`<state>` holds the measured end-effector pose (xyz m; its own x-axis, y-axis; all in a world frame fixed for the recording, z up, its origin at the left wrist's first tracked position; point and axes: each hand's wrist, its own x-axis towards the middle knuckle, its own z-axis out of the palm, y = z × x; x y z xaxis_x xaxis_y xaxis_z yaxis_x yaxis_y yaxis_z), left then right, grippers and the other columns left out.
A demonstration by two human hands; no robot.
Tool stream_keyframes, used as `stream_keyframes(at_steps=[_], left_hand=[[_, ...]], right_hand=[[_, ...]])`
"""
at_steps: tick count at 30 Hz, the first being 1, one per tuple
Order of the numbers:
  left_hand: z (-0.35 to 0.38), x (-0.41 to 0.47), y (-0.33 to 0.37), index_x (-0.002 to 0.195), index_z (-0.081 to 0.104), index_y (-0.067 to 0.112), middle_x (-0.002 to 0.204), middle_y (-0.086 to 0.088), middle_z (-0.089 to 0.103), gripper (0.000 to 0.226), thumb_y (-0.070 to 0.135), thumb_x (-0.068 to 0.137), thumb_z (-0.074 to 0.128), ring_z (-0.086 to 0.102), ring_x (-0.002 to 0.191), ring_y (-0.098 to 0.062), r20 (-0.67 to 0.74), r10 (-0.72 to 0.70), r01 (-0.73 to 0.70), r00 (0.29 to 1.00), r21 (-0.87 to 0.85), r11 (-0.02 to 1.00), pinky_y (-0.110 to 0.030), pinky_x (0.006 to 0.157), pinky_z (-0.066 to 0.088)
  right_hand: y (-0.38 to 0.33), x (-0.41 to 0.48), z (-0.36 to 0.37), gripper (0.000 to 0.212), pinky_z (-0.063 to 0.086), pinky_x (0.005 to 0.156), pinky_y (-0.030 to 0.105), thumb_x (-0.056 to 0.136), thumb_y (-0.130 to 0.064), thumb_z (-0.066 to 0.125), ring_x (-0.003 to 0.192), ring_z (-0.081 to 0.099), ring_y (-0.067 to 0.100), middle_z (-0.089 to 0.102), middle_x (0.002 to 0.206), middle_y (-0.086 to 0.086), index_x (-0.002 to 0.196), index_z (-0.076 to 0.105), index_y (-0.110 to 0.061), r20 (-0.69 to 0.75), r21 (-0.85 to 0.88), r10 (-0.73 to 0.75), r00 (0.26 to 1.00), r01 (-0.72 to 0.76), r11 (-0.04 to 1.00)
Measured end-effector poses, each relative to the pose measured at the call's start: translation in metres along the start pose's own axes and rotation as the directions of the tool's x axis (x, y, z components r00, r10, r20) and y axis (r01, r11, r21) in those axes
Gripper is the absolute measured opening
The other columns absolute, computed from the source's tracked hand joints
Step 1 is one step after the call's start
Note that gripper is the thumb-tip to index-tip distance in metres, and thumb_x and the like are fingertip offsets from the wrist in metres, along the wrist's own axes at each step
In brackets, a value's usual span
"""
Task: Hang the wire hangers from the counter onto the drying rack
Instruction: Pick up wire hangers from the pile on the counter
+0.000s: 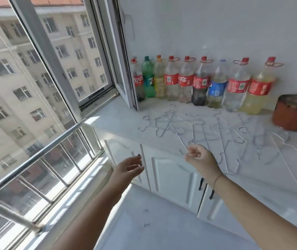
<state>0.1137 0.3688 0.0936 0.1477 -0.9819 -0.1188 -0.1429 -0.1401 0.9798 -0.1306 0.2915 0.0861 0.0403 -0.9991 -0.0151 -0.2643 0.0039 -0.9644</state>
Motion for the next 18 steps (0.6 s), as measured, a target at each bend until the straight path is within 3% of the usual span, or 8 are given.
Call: stream_keyframes(at_steps=[3, 5, 9, 13, 18], left_hand=[[0.01, 0.053, -0.003, 0.117, 0.061, 0.017, 0.114, 0.0, 0.066, 0.035, 0.01, 0.084, 0.067, 0.061, 0.108, -0.012, 0.053, -0.023, 0.022, 0.998, 0.006, 1.0, -0.021, 0.089, 0.049], [0.018, 0.087, -0.005, 0.112, 0.062, 0.024, 0.114, 0.002, 0.066, 0.031, 0.013, 0.084, 0.067, 0.061, 0.107, -0.01, 0.079, -0.047, 0.045, 0.996, 0.028, 0.999, -0.029, 0.096, 0.047], [0.04, 0.15, 0.0, 0.115, 0.061, 0.023, 0.111, 0.005, 0.067, 0.032, 0.015, 0.085, 0.066, 0.06, 0.106, -0.006, 0.16, -0.079, 0.069, 0.984, 0.064, 0.996, -0.019, 0.087, 0.044], [0.066, 0.21, 0.009, 0.114, 0.062, 0.019, 0.11, 0.001, 0.067, 0.031, 0.014, 0.084, 0.066, 0.062, 0.103, -0.008, 0.219, -0.094, 0.076, 0.971, 0.09, 0.993, -0.021, 0.091, 0.045], [0.097, 0.275, 0.008, 0.114, 0.062, 0.02, 0.106, 0.003, 0.066, 0.028, 0.014, 0.086, 0.064, 0.059, 0.095, -0.008, 0.215, -0.131, 0.111, 0.968, 0.102, 0.988, -0.016, 0.077, 0.043]], right_hand=[[0.01, 0.038, -0.009, 0.024, 0.043, 0.07, 0.015, 0.077, -0.011, 0.07, 0.088, 0.055, 0.015, 0.058, 0.093, 0.002, 0.099, 0.061, -0.016, -0.046, 0.014, 0.06, 0.997, -0.059, 0.998], [0.017, 0.062, -0.017, 0.022, 0.043, 0.075, 0.02, 0.077, -0.009, 0.069, 0.085, 0.054, 0.014, 0.057, 0.088, -0.002, 0.096, 0.061, -0.016, -0.079, 0.017, 0.095, 0.992, -0.094, 0.995], [0.033, 0.103, -0.038, 0.019, 0.041, 0.082, 0.025, 0.08, -0.007, 0.065, 0.087, 0.055, 0.015, 0.058, 0.09, -0.003, 0.098, 0.061, -0.013, -0.161, 0.02, 0.169, 0.972, -0.168, 0.986], [0.052, 0.143, -0.059, 0.019, 0.045, 0.086, 0.028, 0.08, -0.005, 0.064, 0.09, 0.058, 0.018, 0.062, 0.097, 0.006, 0.097, 0.062, -0.014, -0.234, 0.044, 0.208, 0.95, -0.203, 0.978], [0.068, 0.201, -0.069, 0.017, 0.047, 0.087, 0.029, 0.08, -0.003, 0.063, 0.09, 0.058, 0.02, 0.063, 0.094, 0.009, 0.092, 0.062, -0.015, -0.238, 0.096, 0.23, 0.944, -0.213, 0.972]])
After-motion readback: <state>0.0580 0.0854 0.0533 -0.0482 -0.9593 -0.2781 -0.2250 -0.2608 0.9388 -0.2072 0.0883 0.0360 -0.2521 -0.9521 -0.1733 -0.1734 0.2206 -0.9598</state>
